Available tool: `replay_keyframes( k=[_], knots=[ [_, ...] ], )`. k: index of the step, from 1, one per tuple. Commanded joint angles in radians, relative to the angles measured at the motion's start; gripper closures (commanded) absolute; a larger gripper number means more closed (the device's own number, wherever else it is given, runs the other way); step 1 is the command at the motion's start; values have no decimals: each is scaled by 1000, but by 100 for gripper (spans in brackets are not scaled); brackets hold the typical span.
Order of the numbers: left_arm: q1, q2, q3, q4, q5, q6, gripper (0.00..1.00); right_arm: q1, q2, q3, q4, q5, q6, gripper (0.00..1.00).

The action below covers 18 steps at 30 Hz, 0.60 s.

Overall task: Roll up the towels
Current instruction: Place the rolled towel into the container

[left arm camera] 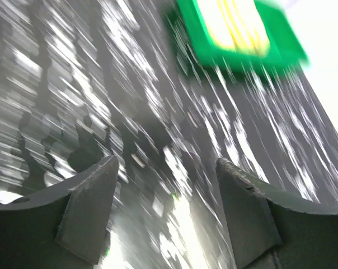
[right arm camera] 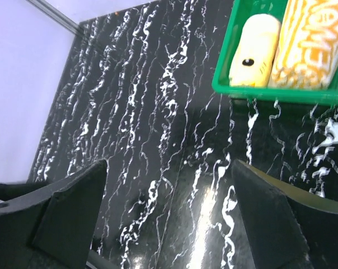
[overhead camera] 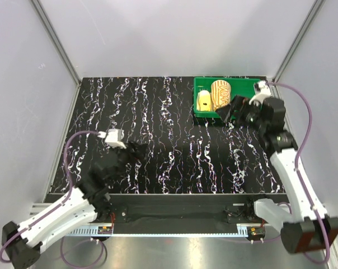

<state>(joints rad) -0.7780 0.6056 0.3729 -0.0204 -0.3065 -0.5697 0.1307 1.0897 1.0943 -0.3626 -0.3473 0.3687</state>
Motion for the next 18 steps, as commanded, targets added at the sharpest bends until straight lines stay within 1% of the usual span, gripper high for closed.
replay_keyframes(
  k=[1,2,3,4,5,6,7,8,9,10,11,12,13,14,15,16,17,18],
  knots=[
    [2,-79,-2,-32,-412,197,27,-2,-115,-182,178,-1,101,0],
    [3,-92,-17,0,-474,241,27,1,-143,-215,195,-34,110,0],
    [2,-113,-31,17,-567,272,27,1,-168,-241,203,-44,139,0],
    [3,-125,-73,66,-597,321,27,1,-212,-284,218,-50,147,0],
    [2,-139,-94,158,-614,432,26,1,-229,-303,226,-70,153,0],
    [3,-142,-112,213,-628,491,23,3,-249,-318,225,-74,145,0],
    [5,-138,-176,288,-634,558,21,4,-279,-344,231,-79,142,0],
    [6,-110,-208,467,-641,715,21,3,-292,-353,234,-88,136,0],
    [19,-87,-244,559,-655,769,21,4,-313,-362,234,-90,121,0],
    [32,-58,-270,644,-667,795,20,3,-324,-378,231,-87,116,0],
    [54,-25,-305,765,-672,797,20,3,-332,-384,228,-75,110,0],
    [107,50,-308,793,-662,776,19,1,-346,-392,229,-65,102,0],
    [138,87,-307,804,-642,756,19,3,-349,-402,220,-52,101,0],
    [170,168,-293,806,-610,720,19,3,-352,-404,212,-21,104,0],
    [225,210,-290,823,-594,709,17,3,-356,-405,206,-12,99,0],
    [252,255,-295,909,-582,706,17,3,-358,-404,192,-3,95,0],
    [276,340,-304,975,-574,691,17,3,-358,-404,185,16,92,0],
    [325,382,-334,1047,-554,682,16,1,-355,-402,179,16,72,0]
  ],
)
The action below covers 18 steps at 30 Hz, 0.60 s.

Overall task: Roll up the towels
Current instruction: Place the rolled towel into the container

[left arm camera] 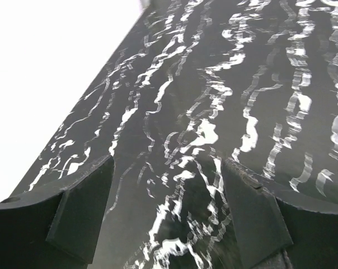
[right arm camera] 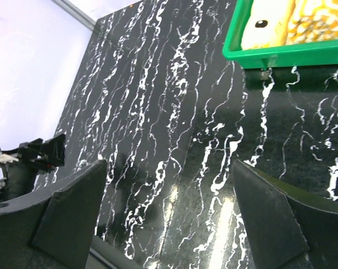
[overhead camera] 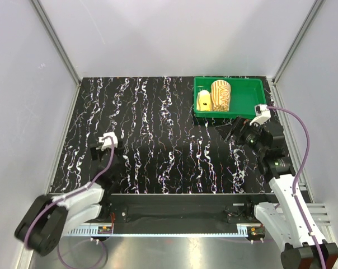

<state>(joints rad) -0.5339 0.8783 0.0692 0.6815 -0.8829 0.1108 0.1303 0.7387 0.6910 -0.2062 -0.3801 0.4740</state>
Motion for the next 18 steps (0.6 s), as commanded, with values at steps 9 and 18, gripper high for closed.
replay_keyframes(
  k=[9,18],
  knots=[
    [331,438,29,659,368,12,24,3,56,10,-53,262,-48,0],
    [436,473,96,510,454,-93,1,3,132,-41,68,332,-254,0]
  ],
)
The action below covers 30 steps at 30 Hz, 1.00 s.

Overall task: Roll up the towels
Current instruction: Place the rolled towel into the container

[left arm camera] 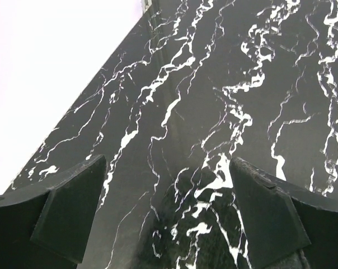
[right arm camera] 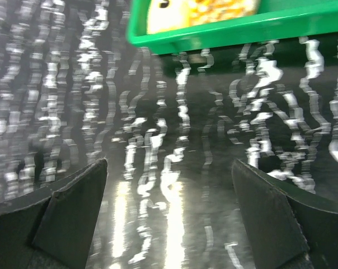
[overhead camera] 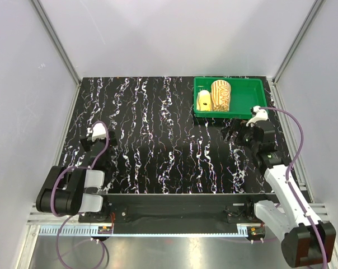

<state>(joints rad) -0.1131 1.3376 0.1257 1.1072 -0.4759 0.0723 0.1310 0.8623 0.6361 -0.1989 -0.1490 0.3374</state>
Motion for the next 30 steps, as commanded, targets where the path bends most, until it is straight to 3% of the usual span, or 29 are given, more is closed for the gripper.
replay_keyframes(
  k=[1,6,11,15,21,24,27,28,30],
  knots=[
    [15,11,38,73,46,-55,1,2,14,11,65,123,-139,0],
    [16,-9,42,50,45,-71,1,2,43,-68,179,337,-219,0],
    [15,0,46,54,42,-71,1,-4,78,-228,528,480,-267,0],
    [15,0,46,57,42,-71,1,-34,199,-352,808,539,-298,0],
    [16,2,43,63,42,-71,1,-100,410,-317,998,509,-322,0],
    [16,0,43,63,42,-71,1,-154,501,-311,1141,457,-238,0],
    [16,0,43,63,42,-71,1,-191,663,-291,1230,330,-251,0],
    [16,2,42,65,42,-71,1,-197,713,-288,1348,243,-267,0],
    [16,0,43,65,42,-71,1,-208,678,-233,1113,197,-285,0]
  ],
)
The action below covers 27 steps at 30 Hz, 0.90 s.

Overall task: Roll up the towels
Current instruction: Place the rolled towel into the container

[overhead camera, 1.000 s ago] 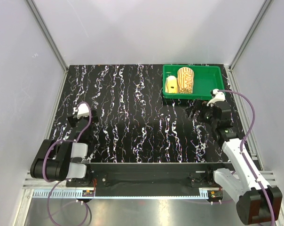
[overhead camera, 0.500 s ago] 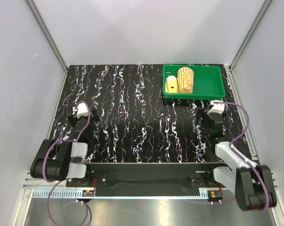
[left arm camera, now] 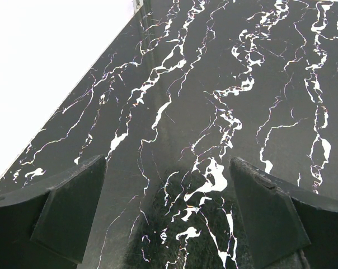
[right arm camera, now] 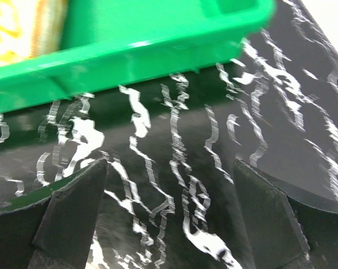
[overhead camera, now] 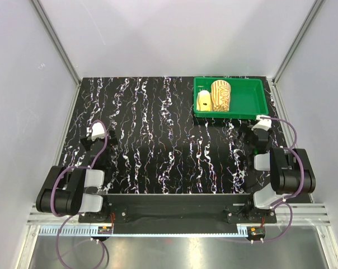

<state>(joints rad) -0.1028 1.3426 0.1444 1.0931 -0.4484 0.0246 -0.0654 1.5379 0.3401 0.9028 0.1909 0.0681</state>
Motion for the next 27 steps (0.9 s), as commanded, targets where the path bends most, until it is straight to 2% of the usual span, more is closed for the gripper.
replay_keyframes(
  k=[1,3,5,7,10,11,27],
  knots=[
    [6,-3,23,79,13,-23,1,-19,23,41,159,-154,-7,0],
    [5,-5,24,80,14,-23,1,-19,1,60,53,-153,-16,0],
    [5,-5,24,80,14,-23,1,-19,16,42,136,-148,-8,0],
    [6,-3,23,80,13,-23,1,-19,-7,53,79,-183,-28,0],
    [6,-5,24,79,14,-23,1,-17,1,40,117,-188,-28,0],
    [5,-3,24,79,14,-23,1,-17,-1,42,116,-235,-46,0],
    [5,-5,26,77,14,-23,1,-19,7,54,98,-219,-39,0]
  ],
)
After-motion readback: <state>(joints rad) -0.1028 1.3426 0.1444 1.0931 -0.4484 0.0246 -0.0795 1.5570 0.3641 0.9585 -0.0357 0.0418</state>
